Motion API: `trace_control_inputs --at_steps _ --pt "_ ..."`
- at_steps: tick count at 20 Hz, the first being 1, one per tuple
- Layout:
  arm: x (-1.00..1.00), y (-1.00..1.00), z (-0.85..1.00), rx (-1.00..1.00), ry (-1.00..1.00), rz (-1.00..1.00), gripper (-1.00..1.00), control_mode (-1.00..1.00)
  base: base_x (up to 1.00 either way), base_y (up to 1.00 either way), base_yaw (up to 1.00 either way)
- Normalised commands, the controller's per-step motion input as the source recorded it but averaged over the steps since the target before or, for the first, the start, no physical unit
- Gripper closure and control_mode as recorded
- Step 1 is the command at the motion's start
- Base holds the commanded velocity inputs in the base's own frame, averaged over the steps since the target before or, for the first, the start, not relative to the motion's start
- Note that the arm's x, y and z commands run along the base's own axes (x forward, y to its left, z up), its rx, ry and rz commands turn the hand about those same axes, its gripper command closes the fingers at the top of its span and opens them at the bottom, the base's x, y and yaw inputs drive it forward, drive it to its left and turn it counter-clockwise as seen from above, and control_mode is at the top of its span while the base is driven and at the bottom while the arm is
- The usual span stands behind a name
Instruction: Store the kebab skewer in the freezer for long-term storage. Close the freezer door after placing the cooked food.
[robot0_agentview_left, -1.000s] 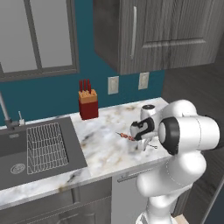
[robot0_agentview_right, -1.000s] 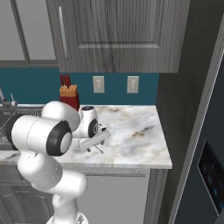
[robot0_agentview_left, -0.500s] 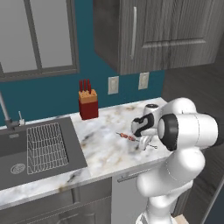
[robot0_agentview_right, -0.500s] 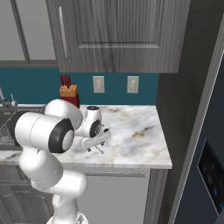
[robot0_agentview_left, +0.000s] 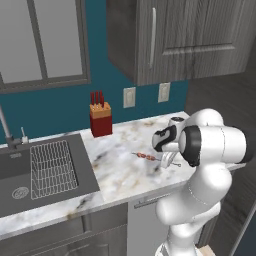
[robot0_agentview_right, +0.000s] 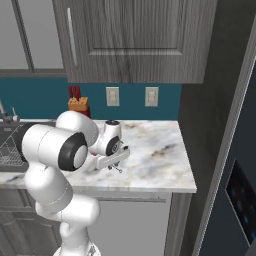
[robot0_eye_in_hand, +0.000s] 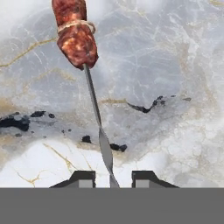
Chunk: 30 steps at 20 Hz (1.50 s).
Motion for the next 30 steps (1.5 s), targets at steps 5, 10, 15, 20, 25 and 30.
trace_control_inputs --at_steps 5,10,15,20,25,30 --pt "0.0 0.0 -0.02 0.0 -0.02 0.0 1.0 -1.0 0.0 0.0 0.0" --pt "0.0 0.0 0.0 0.0 -0.04 -0.01 1.0 -1.0 0.0 0.0 0.0" --pt "-0.07 0.0 0.06 0.0 0.0 -0.15 1.0 -1.0 0.0 0.0 0.0" --pt "-0.12 0.0 0.31 0.0 0.02 -0.31 1.0 -1.0 0.0 0.0 0.0" --pt "-0.06 0.0 0.42 0.0 0.09 -0.38 1.0 -1.0 0.0 0.0 0.0" --pt "-0.12 0.01 0.27 -0.01 0.04 -0.37 1.0 -1.0 0.0 0.0 0.0"
